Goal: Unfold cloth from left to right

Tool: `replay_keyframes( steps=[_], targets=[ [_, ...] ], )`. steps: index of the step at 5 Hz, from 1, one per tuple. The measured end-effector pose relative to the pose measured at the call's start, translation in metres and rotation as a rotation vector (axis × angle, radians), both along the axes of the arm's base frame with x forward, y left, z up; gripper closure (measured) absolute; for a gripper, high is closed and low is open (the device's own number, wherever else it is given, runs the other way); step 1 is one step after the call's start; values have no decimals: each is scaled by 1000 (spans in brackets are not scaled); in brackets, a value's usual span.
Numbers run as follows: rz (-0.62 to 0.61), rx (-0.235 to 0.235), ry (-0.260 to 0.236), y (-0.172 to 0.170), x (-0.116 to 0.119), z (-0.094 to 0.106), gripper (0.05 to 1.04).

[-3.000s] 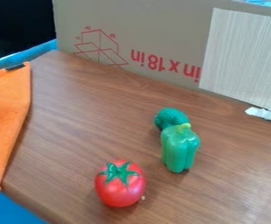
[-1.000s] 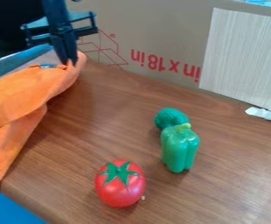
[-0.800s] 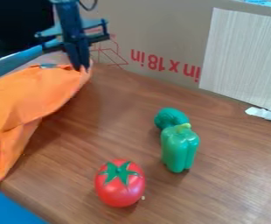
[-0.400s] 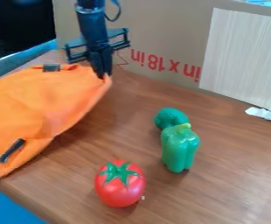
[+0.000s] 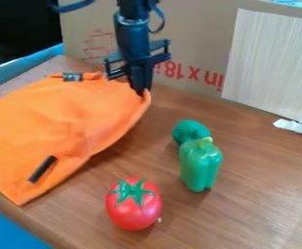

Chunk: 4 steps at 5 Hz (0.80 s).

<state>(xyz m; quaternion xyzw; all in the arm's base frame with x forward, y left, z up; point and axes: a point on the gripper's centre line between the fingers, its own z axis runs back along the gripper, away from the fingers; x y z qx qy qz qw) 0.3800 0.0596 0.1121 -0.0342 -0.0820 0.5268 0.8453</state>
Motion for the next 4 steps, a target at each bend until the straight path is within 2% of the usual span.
replay_keyframes(
  steps=[1,2,3,4],
  targets=[
    [-30,21,15,-6,10,-10,877],
    [-70,67,18,0,11,-13,598],
    [-120,53,20,-3,11,-12,315],
    [-133,17,-4,6,4,9,90]
  ],
)
